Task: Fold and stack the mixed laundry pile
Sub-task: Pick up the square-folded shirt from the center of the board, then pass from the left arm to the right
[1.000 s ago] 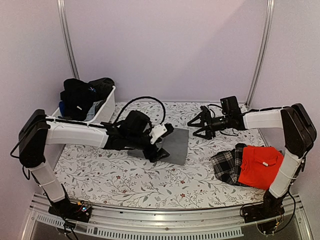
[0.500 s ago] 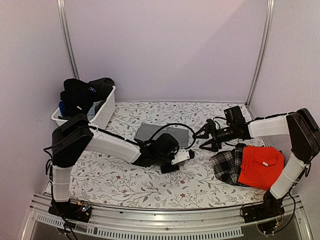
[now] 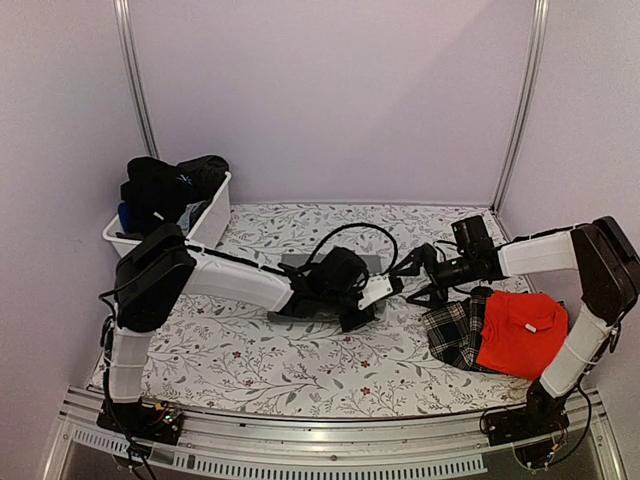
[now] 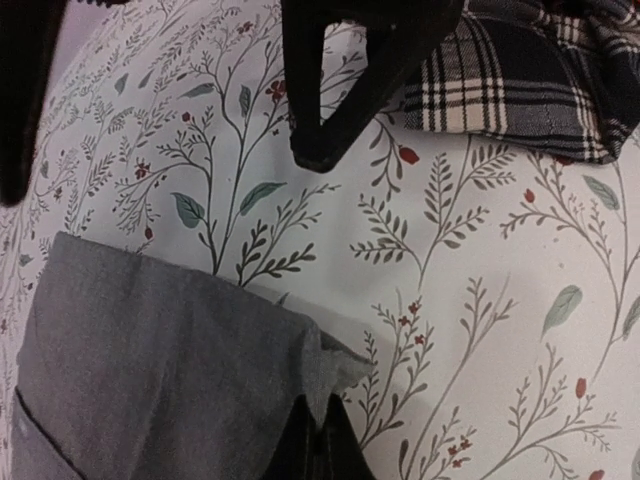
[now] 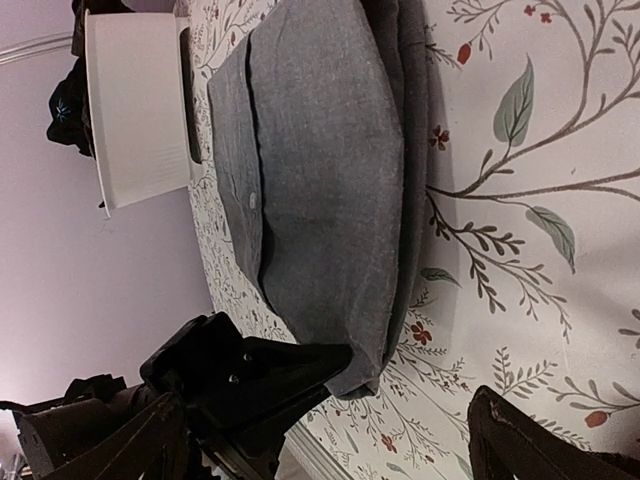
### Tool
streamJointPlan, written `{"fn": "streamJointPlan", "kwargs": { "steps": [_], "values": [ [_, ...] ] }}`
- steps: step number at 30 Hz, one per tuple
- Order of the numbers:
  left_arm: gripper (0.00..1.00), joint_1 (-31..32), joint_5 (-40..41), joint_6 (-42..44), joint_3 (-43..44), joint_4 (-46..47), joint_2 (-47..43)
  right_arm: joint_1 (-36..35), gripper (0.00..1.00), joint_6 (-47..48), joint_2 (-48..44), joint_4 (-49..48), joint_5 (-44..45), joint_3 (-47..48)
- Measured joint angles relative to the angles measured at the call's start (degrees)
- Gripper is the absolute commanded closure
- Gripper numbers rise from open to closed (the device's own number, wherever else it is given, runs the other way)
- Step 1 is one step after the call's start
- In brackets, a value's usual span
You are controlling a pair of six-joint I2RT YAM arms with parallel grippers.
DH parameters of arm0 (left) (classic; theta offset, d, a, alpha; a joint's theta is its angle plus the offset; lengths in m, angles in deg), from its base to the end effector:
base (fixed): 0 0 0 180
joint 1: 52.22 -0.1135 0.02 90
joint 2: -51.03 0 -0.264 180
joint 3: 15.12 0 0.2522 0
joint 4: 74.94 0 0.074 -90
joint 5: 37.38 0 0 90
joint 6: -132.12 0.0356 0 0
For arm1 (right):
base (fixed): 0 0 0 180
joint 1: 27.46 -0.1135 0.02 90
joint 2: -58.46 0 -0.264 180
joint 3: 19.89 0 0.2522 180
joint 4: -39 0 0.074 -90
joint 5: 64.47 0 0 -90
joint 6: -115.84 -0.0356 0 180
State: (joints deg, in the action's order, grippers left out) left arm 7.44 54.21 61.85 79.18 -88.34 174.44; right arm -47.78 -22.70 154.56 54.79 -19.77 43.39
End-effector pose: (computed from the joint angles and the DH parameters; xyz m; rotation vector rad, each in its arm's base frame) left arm 0.2365 -0.4021 0.1371 1.4798 1.8051 -0.3202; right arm 0.2964 0.1368 0.1650 0.2368 2.6264 1.4530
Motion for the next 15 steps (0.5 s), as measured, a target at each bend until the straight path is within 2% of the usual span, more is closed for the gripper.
{"fn": "streamJointPlan", "kwargs": {
  "steps": [9,15],
  "values": [
    [1.0,-0.98,-4.35,-6.34,0.24,1.75,-0.55,-0.39,0.04,-6.97,6.86,-4.48,-1.84,1.33],
    [1.0,-1.55,-6.29,-8.41,0.2,3.15,-2.93,-1.86,0.08,-12.46,11.85,-9.2,-3.37,3.34]
  ]
}}
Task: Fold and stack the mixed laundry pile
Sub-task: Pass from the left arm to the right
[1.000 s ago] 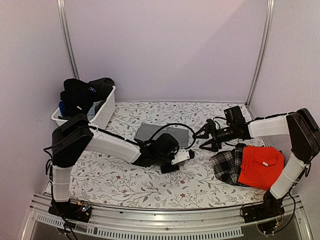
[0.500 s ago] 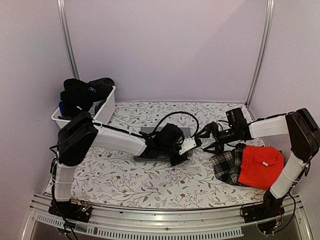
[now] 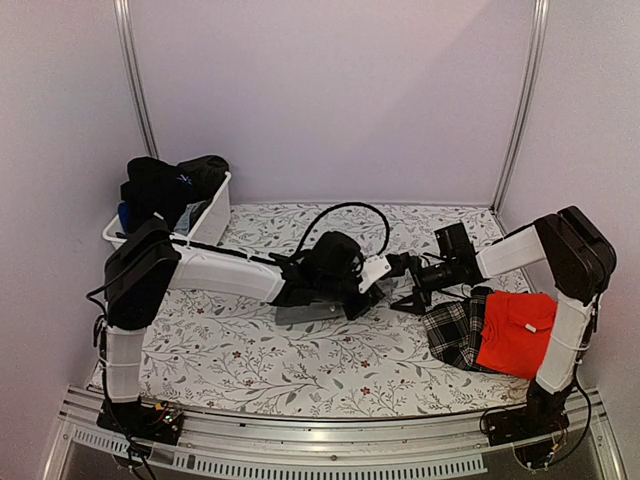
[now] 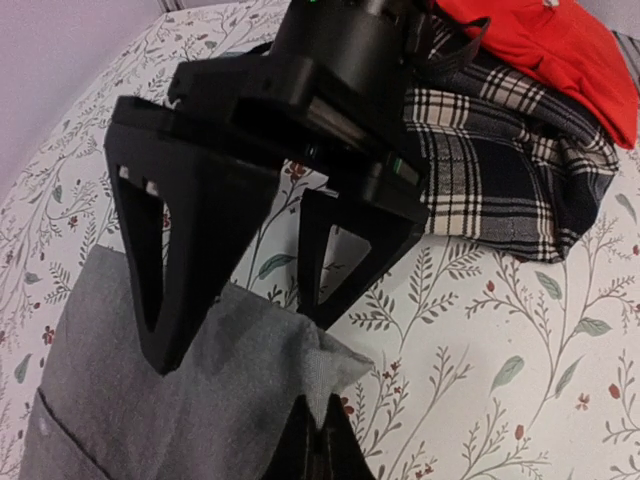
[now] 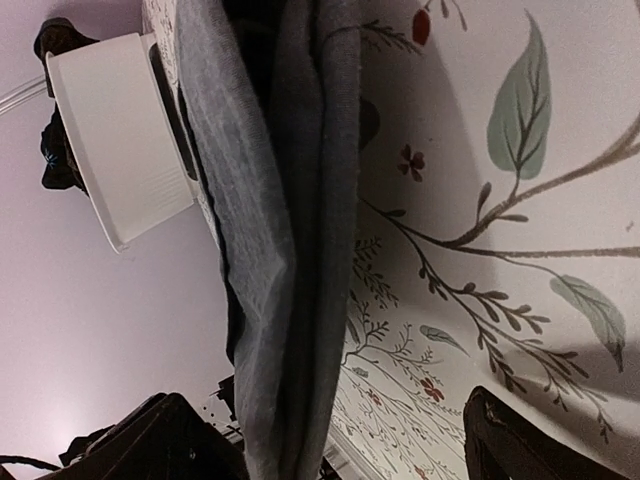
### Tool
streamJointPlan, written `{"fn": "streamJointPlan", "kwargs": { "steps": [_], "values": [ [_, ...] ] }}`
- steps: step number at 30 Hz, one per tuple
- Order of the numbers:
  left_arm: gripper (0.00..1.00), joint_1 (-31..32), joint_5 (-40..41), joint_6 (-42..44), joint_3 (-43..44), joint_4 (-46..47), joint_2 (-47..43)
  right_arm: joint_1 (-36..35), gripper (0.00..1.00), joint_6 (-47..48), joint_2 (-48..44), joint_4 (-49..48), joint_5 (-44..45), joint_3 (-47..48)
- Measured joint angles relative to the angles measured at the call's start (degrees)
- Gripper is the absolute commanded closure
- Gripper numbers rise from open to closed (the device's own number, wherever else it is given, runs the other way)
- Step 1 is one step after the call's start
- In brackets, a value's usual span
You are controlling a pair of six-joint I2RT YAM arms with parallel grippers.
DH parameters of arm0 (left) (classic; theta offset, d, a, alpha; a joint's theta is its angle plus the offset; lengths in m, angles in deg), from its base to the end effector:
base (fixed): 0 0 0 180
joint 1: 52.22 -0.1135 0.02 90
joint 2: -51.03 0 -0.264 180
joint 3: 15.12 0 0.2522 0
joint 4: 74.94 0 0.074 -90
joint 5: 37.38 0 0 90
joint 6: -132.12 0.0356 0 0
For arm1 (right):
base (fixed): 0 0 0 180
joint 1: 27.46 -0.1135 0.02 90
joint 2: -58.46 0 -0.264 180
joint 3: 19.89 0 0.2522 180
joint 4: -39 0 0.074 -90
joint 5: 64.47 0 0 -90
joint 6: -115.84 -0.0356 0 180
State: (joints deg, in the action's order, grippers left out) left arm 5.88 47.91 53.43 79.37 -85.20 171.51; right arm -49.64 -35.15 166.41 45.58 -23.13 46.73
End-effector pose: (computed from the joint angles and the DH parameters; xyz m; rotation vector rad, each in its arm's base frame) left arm 0.2453 -0.3996 0.1658 1.3223 1.8268 -0.5388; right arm 0.3197 0.1592 0.1257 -0.4463 -2.6566 -1.5753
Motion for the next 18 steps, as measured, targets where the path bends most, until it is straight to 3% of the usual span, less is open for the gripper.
{"fn": "streamJointPlan", "kwargs": {
  "steps": [2,7,10,16,18],
  "values": [
    [1.0,-0.09,-0.59,-0.44,0.0,0.72,-0.94,-0.55,0.11,-1.57,1.64,-1.11,-0.44,1.2],
    [1.0,-0.11,-2.34,-0.98,0.0,2.08,-1.79,-2.05,0.3,-5.53,5.77,-5.73,-1.95,4.87],
    [1.0,-0.11,-3.45,-1.05,0.0,2.21,-1.79,-2.56,0.47,-8.44,8.0,-9.57,-2.97,5.33],
    [1.0,-0.11,-4.11,-0.87,-0.04,2.1,-1.79,-2.64,0.9,-13.27,11.32,-12.0,-3.8,5.64],
    [0.88,-0.11,-4.11,-0.81,-0.09,1.77,-1.79,-2.69,0.99,-13.03,11.32,-10.86,-3.91,6.14]
  ]
}}
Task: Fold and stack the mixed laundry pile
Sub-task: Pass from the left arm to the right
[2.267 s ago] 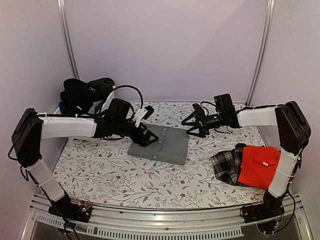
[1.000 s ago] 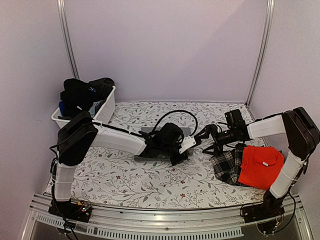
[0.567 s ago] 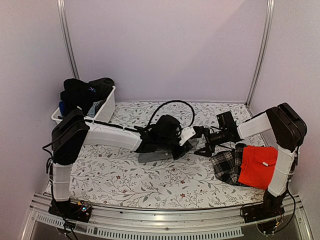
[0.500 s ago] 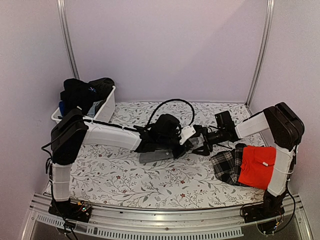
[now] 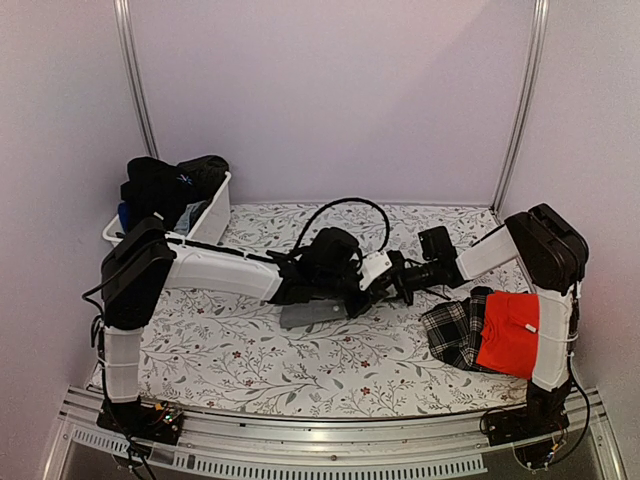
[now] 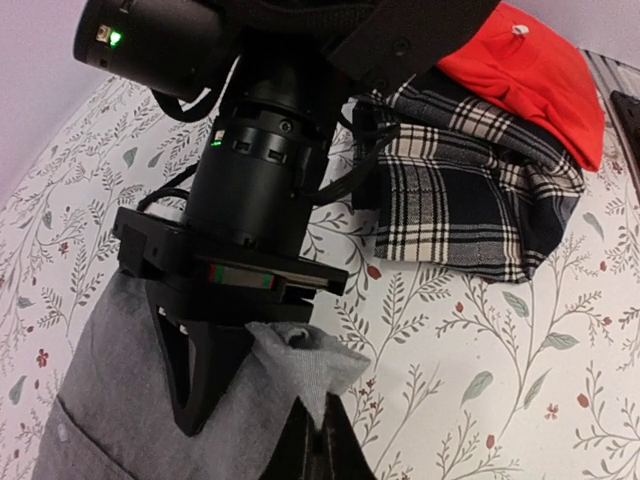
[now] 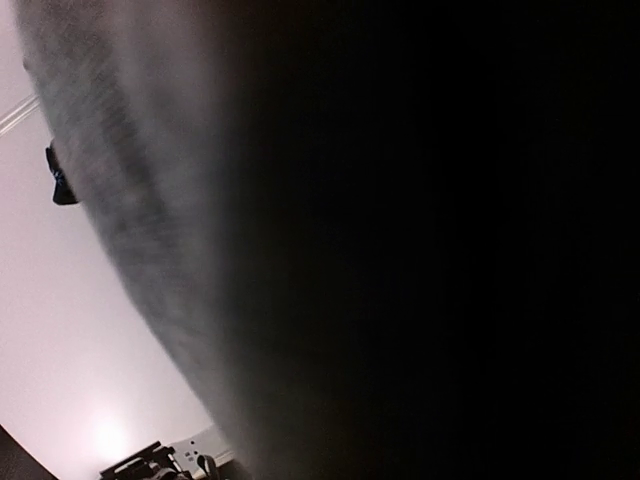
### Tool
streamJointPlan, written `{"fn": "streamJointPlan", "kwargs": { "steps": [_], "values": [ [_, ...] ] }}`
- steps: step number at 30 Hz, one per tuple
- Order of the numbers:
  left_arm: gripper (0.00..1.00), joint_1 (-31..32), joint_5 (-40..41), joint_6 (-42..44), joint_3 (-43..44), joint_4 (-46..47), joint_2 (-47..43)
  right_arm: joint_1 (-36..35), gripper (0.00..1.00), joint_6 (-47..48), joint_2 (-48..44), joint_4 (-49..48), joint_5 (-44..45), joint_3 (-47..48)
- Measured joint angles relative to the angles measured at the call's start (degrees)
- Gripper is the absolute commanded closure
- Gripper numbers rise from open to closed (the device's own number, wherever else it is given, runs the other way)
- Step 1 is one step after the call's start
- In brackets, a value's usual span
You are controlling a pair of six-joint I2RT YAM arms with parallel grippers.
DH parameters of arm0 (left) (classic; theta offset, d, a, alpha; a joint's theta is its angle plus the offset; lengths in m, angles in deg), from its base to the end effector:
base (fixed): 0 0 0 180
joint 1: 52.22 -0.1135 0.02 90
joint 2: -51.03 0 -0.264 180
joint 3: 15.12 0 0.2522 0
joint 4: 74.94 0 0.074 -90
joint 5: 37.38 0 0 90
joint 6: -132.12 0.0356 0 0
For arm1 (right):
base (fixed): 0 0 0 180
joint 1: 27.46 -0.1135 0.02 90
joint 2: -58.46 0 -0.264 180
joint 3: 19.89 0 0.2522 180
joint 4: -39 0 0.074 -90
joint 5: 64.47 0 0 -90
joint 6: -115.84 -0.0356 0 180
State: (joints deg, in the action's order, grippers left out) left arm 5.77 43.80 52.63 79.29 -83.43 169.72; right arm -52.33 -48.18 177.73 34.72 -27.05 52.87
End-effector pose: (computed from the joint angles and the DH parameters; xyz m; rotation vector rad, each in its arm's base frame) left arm 0.2437 -0.4001 0.1823 1.3171 1.7696 -0.6397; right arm 0.3451 0.1911 0.0965 -0.5346 -2.4651 -1.6205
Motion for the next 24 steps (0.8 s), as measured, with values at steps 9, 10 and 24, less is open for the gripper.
{"fn": "streamJointPlan", "kwargs": {
  "steps": [9,10,24],
  "values": [
    [0.05,-0.39,0.68,-2.25,1.53,-2.91,-0.31,0.87,1.0,15.67,-0.07,22.88,4.2,13.31],
    [0.01,-0.68,0.79,-2.71,1.77,-3.85,-0.57,1.33,1.0,18.21,-0.15,26.01,4.79,14.8],
    [0.0,-7.19,3.74,-10.56,1.38,-11.52,-7.48,11.23,1.0,51.89,-2.95,69.92,28.63,38.49]
  ]
}}
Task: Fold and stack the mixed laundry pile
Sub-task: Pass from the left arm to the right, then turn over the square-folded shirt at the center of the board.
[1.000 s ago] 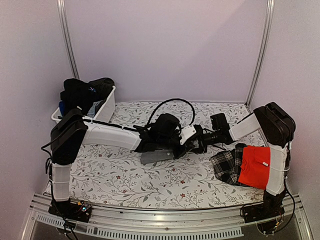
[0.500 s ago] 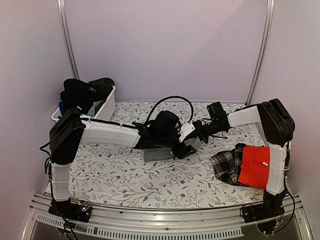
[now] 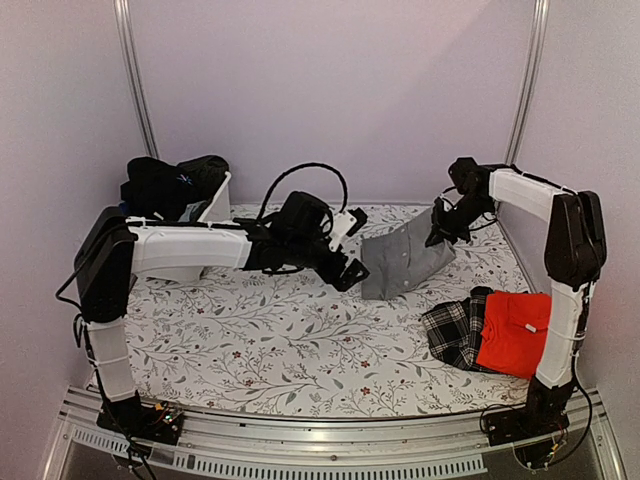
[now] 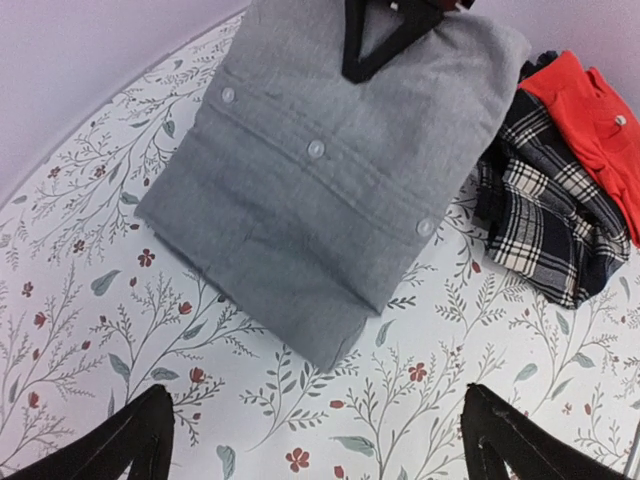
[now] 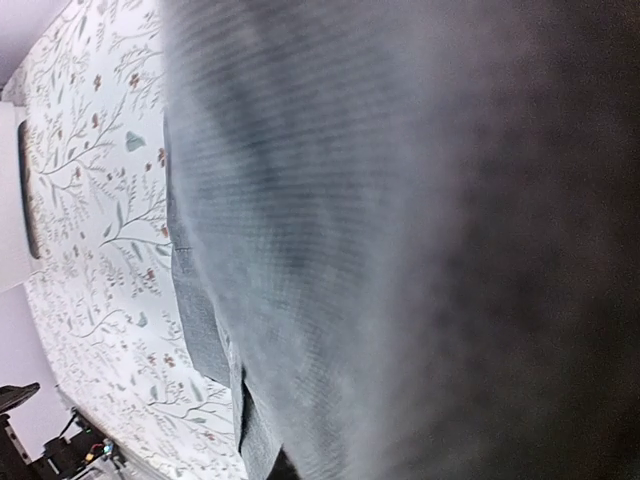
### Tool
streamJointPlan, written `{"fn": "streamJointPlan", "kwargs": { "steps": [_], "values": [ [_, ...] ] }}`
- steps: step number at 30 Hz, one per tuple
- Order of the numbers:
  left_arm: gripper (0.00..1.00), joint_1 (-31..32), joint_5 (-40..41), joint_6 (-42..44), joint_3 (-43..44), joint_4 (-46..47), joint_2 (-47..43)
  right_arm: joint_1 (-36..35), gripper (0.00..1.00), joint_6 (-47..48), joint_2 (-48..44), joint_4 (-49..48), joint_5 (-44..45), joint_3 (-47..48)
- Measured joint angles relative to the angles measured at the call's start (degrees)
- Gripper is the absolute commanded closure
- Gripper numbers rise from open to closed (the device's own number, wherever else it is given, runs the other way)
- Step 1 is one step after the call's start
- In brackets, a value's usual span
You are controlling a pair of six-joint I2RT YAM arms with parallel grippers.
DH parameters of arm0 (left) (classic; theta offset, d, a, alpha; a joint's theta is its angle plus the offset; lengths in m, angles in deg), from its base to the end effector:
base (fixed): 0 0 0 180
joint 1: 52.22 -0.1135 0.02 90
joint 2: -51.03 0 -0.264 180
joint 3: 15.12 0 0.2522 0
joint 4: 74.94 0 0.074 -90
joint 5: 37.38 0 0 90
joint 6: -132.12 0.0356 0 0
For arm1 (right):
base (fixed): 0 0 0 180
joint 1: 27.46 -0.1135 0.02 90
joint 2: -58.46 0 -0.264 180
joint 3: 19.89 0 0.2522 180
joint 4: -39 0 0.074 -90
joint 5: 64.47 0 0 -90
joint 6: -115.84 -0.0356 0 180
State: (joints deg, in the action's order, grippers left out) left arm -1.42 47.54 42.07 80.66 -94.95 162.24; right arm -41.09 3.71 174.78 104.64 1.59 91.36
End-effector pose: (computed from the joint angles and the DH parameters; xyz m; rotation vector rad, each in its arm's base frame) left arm 0.2806 -0.3490 0.2290 1.0106 2.0106 -0.5882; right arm 0.4081 0.1138 0.2273 0.1093 2.8620 0.7269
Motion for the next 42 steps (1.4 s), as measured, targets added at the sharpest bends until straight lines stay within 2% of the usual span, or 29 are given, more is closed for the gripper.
{"fn": "streamJointPlan", "kwargs": {
  "steps": [4,8,15,19,23,29,36,37,42],
  "values": [
    [0.0,0.0,0.61,-0.76,0.0,-2.75,0.0,1.55,1.0,5.62,-0.11,8.04,11.74,6.6],
    [0.0,-0.35,1.18,-1.51,0.0,-5.27,0.0,1.88,1.0,9.77,-0.11,15.04,27.39,13.18],
    [0.0,-2.32,1.51,-2.05,-0.57,-8.31,-0.2,2.27,1.0,16.7,-0.11,18.14,50.69,15.69],
    [0.0,-4.04,1.49,-2.36,-1.55,-9.55,-0.7,1.73,1.0,20.5,0.02,18.21,58.47,17.33],
    [0.0,-5.27,1.73,-2.75,-1.66,-10.23,-0.94,-1.42,1.0,24.48,1.77,17.22,64.17,22.99],
    [0.0,-6.01,2.93,-3.52,-1.55,-12.02,-0.94,-12.76,1.0,26.8,11.13,12.2,64.65,27.96],
    [0.0,-9.38,2.45,-7.76,-2.93,-11.67,-1.73,-23.34,1.0,25.09,29.75,12.09,57.18,29.29],
    [0.0,-10.01,1.99,-8.7,-4.15,-11.21,-2.47,-24.63,1.0,24.72,30.51,12.5,58.38,30.03],
    [0.0,-11.76,0.02,-12.87,-10.8,-9.51,-7.37,-28.13,1.0,23.47,30.73,12.68,48.02,34.58]
  ]
}}
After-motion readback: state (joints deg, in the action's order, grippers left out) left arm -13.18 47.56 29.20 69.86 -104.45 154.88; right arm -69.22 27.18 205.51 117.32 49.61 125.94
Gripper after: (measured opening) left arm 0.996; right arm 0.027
